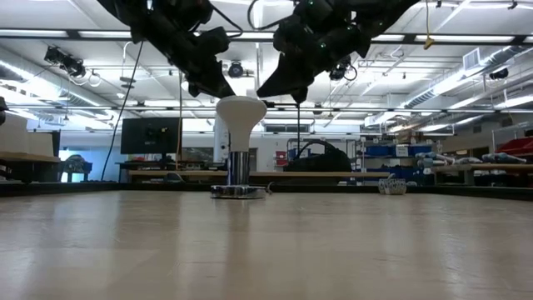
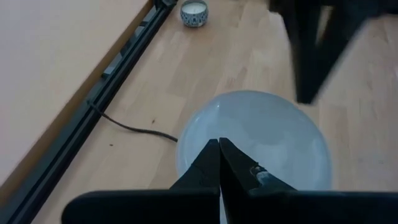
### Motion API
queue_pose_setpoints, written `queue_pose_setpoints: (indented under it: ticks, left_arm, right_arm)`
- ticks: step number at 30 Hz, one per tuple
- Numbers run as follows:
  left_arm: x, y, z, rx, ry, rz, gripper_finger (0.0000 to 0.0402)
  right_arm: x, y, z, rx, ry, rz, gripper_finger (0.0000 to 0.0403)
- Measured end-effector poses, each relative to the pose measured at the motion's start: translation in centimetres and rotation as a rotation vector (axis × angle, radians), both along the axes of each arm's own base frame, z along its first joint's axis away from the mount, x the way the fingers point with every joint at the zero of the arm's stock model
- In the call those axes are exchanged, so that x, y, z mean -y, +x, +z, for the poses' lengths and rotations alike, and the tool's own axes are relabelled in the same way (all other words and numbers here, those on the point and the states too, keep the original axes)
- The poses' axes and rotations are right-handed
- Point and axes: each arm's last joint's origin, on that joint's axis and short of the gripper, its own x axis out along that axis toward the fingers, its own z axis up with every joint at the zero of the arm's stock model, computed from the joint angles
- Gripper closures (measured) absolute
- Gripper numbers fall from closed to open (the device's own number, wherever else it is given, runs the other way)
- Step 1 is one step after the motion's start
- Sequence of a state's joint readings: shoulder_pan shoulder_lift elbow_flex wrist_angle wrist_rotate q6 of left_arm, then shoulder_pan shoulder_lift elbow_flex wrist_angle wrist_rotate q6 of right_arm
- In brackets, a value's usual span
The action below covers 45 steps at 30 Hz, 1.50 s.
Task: Screw lightbulb
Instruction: Insert the light into the lamp socket
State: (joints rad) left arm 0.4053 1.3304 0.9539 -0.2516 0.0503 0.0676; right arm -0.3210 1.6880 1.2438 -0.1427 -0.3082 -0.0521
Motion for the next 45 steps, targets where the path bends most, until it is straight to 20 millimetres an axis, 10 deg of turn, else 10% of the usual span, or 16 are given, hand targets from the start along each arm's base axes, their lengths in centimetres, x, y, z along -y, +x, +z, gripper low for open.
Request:
queue_pose_setpoints:
  ticks: [15, 45]
  left_arm:
    - [0.1, 0.5, 2.7, 0.053, -0.002, -0.093, 0.0402]
    - [0.2, 0.2, 0.4, -0.094, -0.046, -0.091, 0.0402]
  right_arm:
    - [0.7, -0.4, -0.1, -0.044, -0.041, -0.087, 0.0395]
    - [1.1, -0.6, -0.1, -0.066, -0.093, -0.135, 0.0395]
